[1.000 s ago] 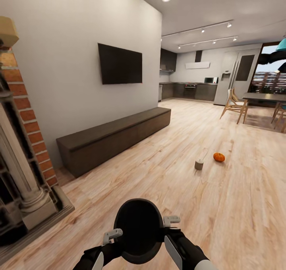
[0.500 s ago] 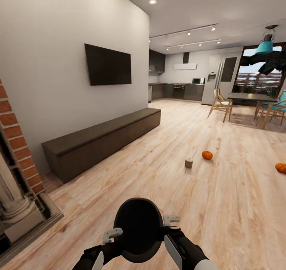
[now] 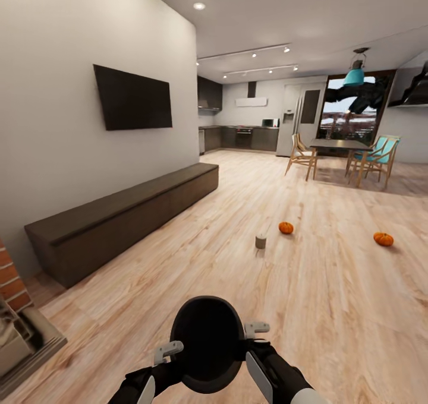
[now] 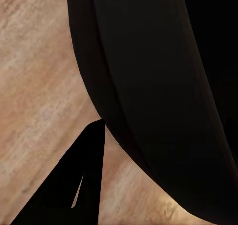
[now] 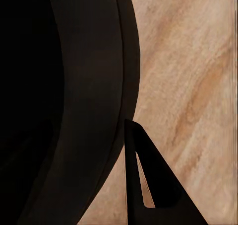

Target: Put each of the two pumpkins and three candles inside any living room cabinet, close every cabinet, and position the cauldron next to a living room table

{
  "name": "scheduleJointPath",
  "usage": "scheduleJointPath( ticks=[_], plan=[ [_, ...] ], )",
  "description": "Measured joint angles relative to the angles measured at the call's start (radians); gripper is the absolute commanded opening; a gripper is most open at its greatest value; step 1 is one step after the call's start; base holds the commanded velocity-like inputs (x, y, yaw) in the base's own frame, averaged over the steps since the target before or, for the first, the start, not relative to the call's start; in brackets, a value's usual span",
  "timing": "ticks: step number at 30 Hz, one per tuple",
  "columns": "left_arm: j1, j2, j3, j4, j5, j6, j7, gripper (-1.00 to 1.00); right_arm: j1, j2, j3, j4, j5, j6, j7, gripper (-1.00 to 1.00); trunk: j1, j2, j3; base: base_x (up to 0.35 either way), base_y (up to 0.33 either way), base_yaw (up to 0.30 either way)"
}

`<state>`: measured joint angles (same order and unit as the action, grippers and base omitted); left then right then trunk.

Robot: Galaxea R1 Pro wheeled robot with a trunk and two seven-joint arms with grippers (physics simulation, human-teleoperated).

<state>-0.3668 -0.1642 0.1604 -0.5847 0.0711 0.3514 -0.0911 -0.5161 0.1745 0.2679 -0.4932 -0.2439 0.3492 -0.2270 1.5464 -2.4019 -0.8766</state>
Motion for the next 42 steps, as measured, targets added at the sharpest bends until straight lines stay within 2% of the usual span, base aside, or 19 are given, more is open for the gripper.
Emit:
scheduleJointPath(
  ticks=[9, 17, 30, 42],
  plan=[
    [0.0, 0.0, 0.0, 0.0, 0.0, 0.001, 0.0, -1.0, 0.0, 0.0, 0.0, 0.001, -0.001, 0.0, 0.0, -1.0, 0.0, 0.0, 0.005, 0.037, 0.0, -0.259],
    [0.0, 0.001, -0.001, 0.0, 0.001, 0.001, 0.0, -1.0, 0.0, 0.0, 0.0, 0.0, -0.001, 0.0, 0.0, -1.0, 0.0, 0.0, 0.01, 0.251, 0.0, -0.237],
    [0.0, 0.0, -0.001, 0.0, 0.0, 0.001, 0.0, -1.0, 0.0, 0.0, 0.0, 0.001, -0.001, -0.001, 0.0, -1.0, 0.0, 0.0, 0.011, 0.325, 0.0, -0.04],
    [0.0, 0.001, -0.001, -0.003, 0.004, 0.001, 0.001, -1.0, 0.0, 0.0, 0.0, -0.003, 0.0, 0.0, 0.0, -1.0, 0.0, 0.0, 0.017, 0.032, 0.0, -0.249]
  ],
)
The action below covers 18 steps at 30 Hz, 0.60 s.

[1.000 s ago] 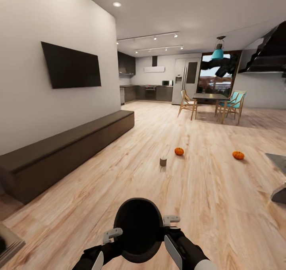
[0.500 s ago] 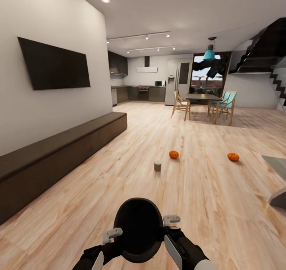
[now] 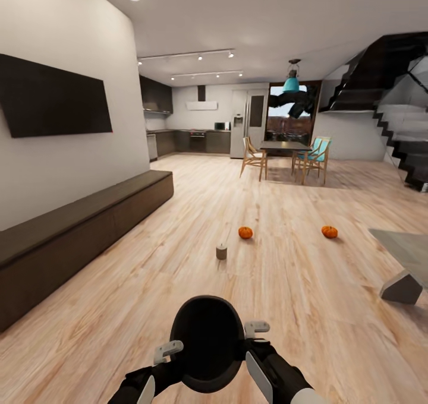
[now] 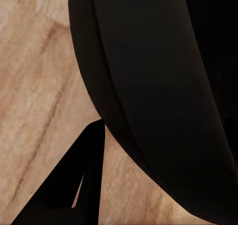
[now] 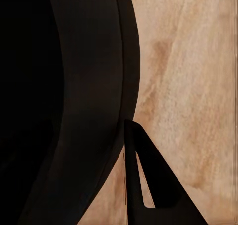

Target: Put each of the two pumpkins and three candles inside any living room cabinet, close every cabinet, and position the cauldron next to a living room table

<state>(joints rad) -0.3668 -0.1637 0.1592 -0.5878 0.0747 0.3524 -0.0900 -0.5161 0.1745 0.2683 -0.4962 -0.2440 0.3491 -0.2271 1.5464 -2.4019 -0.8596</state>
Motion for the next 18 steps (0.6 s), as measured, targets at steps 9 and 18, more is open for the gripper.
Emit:
scheduleJointPath(
  ticks=[9, 18],
  plan=[
    [0.0, 0.0, 0.0, -0.001, 0.0, 0.0, 0.0, -1.0, 0.0, 0.0, 0.0, -0.001, 0.0, 0.0, 0.0, -1.0, 0.0, 0.0, 0.006, 0.0, 0.0, -0.265],
    [0.0, 0.0, 0.0, -0.002, 0.0, 0.0, 0.001, -1.0, 0.0, 0.0, 0.0, -0.001, 0.001, 0.0, 0.0, -1.0, 0.0, 0.0, 0.012, 0.0, 0.0, -0.265]
  ],
)
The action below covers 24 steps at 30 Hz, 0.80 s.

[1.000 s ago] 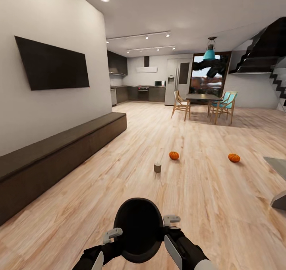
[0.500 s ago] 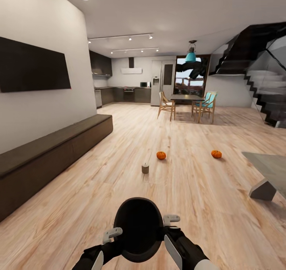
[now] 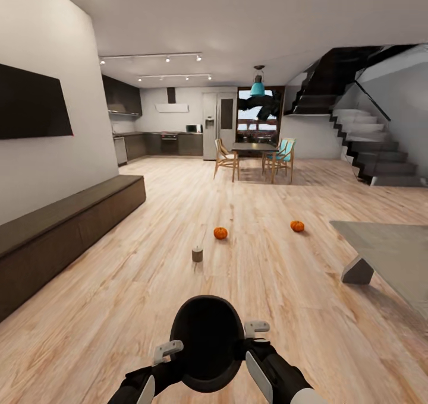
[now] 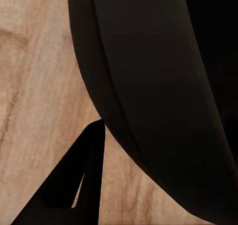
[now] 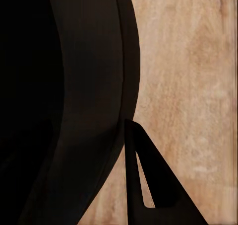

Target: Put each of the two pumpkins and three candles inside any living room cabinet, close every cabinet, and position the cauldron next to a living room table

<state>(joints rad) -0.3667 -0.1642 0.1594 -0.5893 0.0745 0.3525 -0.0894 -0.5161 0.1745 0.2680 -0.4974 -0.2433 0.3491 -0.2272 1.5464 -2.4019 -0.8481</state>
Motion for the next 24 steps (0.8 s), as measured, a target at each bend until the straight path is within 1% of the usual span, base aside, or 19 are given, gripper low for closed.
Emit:
scheduleJointPath(
  ticks=[24],
  plan=[
    [0.0, 0.0, -0.001, 0.0, 0.001, 0.0, 0.0, -1.0, 0.0, 0.0, 0.0, 0.0, 0.0, 0.0, 0.0, -1.0, 0.0, 0.0, 0.016, 0.0, 0.0, -0.265]
  ],
)
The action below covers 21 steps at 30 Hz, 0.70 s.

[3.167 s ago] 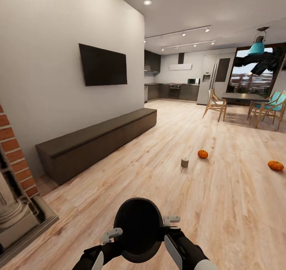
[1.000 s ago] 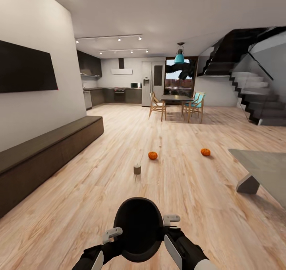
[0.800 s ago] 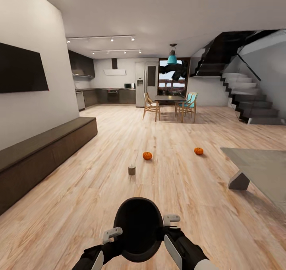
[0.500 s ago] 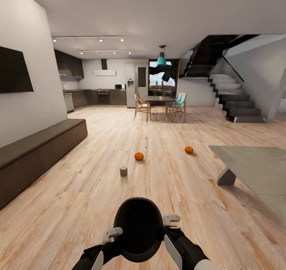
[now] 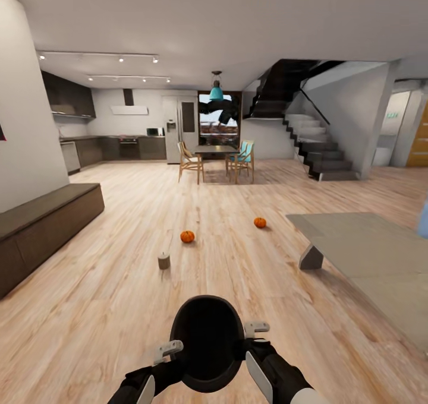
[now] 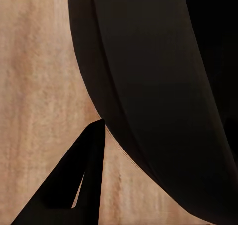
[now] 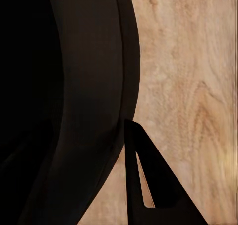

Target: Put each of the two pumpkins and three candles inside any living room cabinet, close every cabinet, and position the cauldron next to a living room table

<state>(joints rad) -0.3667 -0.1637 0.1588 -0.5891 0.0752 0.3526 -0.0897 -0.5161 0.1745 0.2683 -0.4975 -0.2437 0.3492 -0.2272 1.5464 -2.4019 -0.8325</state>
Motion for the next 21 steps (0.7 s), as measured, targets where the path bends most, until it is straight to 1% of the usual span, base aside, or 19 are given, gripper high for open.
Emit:
scheduleJointPath(
  ticks=[6, 10, 18, 21],
  plan=[
    [0.0, 0.0, 0.0, 0.0, 0.0, 0.001, 0.0, -1.0, 0.0, 0.0, 0.0, 0.001, -0.001, 0.0, 0.0, -1.0, 0.0, 0.0, 0.004, 0.006, 0.0, -0.265],
    [0.0, 0.0, 0.0, 0.0, 0.0, 0.001, 0.0, -1.0, 0.0, 0.0, 0.0, 0.001, -0.001, 0.0, 0.0, -1.0, 0.0, 0.0, 0.006, 0.086, 0.008, -0.265],
    [0.0, 0.0, 0.0, 0.0, -0.001, 0.001, 0.0, -1.0, 0.0, 0.0, 0.0, 0.002, -0.001, -0.001, 0.0, -1.0, 0.0, 0.0, 0.011, 0.218, 0.106, -0.26],
    [0.0, 0.0, 0.0, 0.0, -0.001, 0.001, 0.0, -1.0, 0.0, 0.0, 0.0, 0.002, -0.001, -0.001, 0.0, -1.0, 0.0, 0.0, 0.011, 0.278, 0.131, -0.143]
  ],
)
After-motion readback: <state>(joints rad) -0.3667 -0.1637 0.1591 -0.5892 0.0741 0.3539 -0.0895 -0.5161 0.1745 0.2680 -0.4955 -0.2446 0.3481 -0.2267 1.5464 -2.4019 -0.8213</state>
